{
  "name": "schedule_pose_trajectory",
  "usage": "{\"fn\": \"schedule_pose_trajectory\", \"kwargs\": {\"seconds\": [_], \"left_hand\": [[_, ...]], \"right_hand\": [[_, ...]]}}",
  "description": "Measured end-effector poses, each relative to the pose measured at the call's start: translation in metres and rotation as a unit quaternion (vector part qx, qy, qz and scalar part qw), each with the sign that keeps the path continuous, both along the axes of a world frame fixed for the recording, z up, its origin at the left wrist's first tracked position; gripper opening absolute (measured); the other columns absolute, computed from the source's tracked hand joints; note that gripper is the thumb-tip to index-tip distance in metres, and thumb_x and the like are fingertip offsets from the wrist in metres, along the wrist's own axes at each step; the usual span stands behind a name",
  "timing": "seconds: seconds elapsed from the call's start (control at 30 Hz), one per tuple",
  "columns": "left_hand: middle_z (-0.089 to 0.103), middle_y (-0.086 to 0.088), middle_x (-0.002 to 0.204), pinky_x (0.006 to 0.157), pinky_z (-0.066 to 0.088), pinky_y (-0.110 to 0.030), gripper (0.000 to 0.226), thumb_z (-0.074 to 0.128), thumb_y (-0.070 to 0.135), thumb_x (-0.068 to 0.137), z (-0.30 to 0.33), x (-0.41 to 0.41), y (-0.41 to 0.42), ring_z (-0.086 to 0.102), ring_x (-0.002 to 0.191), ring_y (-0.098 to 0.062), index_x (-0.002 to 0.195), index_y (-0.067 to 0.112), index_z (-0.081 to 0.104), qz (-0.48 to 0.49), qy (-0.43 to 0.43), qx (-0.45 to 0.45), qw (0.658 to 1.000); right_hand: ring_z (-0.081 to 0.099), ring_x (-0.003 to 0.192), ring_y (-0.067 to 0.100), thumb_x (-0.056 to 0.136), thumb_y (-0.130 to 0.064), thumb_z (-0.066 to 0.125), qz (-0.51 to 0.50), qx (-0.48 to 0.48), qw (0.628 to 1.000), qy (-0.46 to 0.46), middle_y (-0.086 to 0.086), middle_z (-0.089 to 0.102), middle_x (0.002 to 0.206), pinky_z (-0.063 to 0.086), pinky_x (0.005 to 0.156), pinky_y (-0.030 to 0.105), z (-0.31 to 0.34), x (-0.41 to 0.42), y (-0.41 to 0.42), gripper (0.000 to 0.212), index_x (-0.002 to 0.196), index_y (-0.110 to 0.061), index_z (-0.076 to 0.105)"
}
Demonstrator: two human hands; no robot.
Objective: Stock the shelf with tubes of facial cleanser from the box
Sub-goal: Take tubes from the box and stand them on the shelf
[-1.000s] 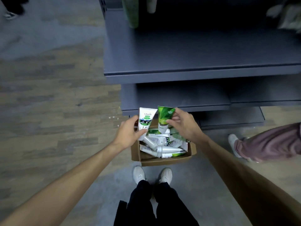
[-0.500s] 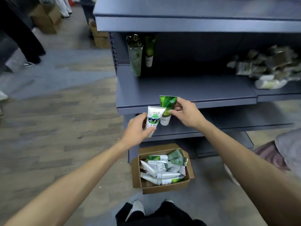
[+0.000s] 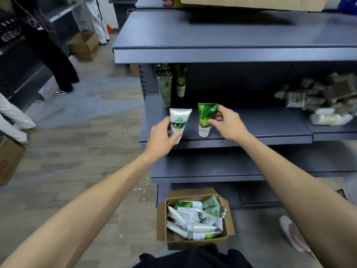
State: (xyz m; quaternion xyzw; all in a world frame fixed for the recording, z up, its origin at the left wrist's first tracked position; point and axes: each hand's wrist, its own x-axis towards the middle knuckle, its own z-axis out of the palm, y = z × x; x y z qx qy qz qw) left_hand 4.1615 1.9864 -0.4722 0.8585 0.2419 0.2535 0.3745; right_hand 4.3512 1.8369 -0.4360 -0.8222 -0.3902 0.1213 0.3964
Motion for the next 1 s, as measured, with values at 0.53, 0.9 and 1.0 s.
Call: {"fn": "schedule_pose_trajectory", "kwargs": {"seconds": [0.53, 0.9, 1.0], "left_hand": [[0.068, -0.006, 0.105, 0.086, 0.053, -0.037, 0.033, 0.065, 0.022, 0.087, -0.016, 0.052, -0.018, 0.063, 0.094, -0.022, 0.115, 0.008, 0.054, 0.131, 0.026, -0.032, 0.99], [0.068, 0.004, 0.112, 0.081, 0.042, -0.012, 0.036, 0.066, 0.02, 0.088, -0.02, 0.073, 0.007, 0.058, 0.094, -0.003, 0.122, 0.01, 0.056, 0.171, 0.012, -0.041, 0.984], [0.069, 0.002, 0.112, 0.077, 0.04, -0.014, 0.037, 0.067, 0.022, 0.088, -0.022, 0.084, 0.024, 0.06, 0.095, -0.006, 0.121, 0.011, 0.055, 0.179, 0.03, -0.026, 0.983]], "right_hand": [[0.067, 0.085, -0.001, 0.072, -0.028, 0.084, 0.081, -0.016, 0.994, 0.074, -0.009, 0.071, 0.099, 0.051, 0.077, 0.013, -0.031, 0.059, 0.016, 0.05, 0.116, -0.017, 0.061], [0.066, 0.078, 0.0, 0.076, -0.027, 0.082, 0.052, -0.008, 0.997, 0.052, -0.009, 0.068, 0.09, 0.052, 0.067, 0.009, -0.051, 0.068, 0.059, 0.037, 0.104, -0.015, 0.061], [0.062, 0.078, 0.002, 0.079, -0.029, 0.08, 0.047, -0.012, 0.999, 0.006, -0.008, 0.065, 0.091, 0.045, 0.061, 0.003, -0.052, 0.078, 0.085, 0.035, 0.106, -0.014, 0.063]]}}
